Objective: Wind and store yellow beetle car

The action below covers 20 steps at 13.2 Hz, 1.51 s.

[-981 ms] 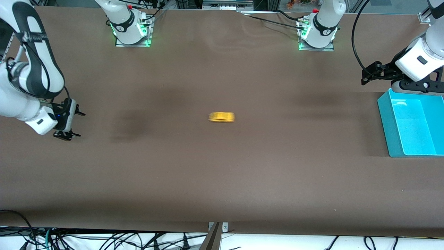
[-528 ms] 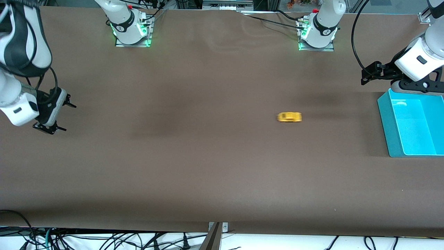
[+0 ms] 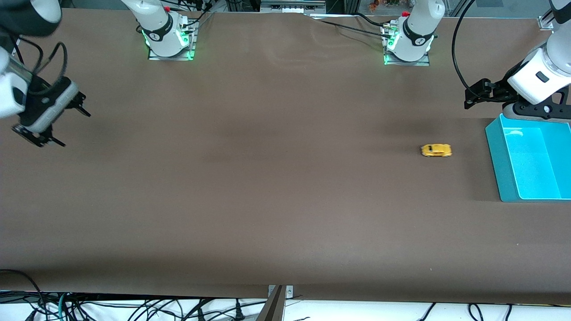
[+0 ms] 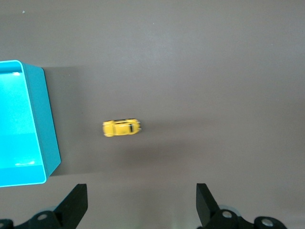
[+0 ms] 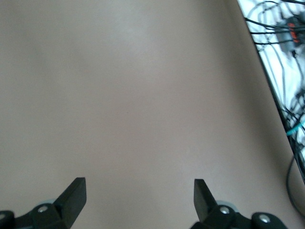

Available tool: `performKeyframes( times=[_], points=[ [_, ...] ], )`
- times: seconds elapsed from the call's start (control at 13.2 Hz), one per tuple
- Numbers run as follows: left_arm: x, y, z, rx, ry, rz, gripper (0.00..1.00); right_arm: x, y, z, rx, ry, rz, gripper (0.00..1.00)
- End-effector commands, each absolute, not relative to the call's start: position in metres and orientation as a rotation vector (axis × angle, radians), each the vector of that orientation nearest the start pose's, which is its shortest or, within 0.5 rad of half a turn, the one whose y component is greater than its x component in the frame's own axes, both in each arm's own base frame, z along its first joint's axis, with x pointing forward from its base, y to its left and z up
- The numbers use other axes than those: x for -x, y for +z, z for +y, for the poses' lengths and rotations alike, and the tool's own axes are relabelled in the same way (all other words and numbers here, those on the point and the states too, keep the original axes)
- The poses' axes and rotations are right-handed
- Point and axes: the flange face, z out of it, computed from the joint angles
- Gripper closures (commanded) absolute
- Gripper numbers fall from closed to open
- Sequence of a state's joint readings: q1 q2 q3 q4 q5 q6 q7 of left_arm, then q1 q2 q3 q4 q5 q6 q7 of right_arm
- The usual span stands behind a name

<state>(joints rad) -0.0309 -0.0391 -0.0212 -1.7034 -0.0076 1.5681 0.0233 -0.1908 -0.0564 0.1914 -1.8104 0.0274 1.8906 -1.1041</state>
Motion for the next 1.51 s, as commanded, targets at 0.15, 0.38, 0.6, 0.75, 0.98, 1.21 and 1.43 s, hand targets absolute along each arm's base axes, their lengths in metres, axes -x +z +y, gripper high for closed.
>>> performKeyframes(
  times=[0.15,0.38,0.6,0.75,0.98,1.21,1.43],
  points=[
    [-0.542,0.579,-0.016,3.114,0.193,0.357,0.0,-0.525,0.61,0.022,2.975,-0.126,-1.108,0.0],
    [-0.545,0.563,0.015,3.1,0.283,0.594,0.0,-0.514,0.627,0.037,3.085,-0.053,-0.675,0.0],
    [-0.54,0.538,0.042,3.086,0.382,0.777,0.0,-0.503,0.637,0.04,3.125,-0.043,-0.372,0.0],
    [-0.534,0.518,0.052,3.075,0.437,0.893,0.0,-0.497,0.645,0.047,3.131,-0.07,-0.292,0.0],
    [-0.53,0.492,0.056,3.012,0.47,1.153,0.0,-0.502,0.635,0.043,3.129,-0.054,-0.262,0.0],
    [-0.523,0.438,0.074,2.901,0.464,1.46,0.0,-0.507,0.612,0.034,3.123,0.003,-0.2,0.0],
    [-0.512,0.38,0.104,2.727,0.309,1.751,0.0,-0.507,0.604,0.025,3.097,0.029,-0.1,0.0]
  ],
)
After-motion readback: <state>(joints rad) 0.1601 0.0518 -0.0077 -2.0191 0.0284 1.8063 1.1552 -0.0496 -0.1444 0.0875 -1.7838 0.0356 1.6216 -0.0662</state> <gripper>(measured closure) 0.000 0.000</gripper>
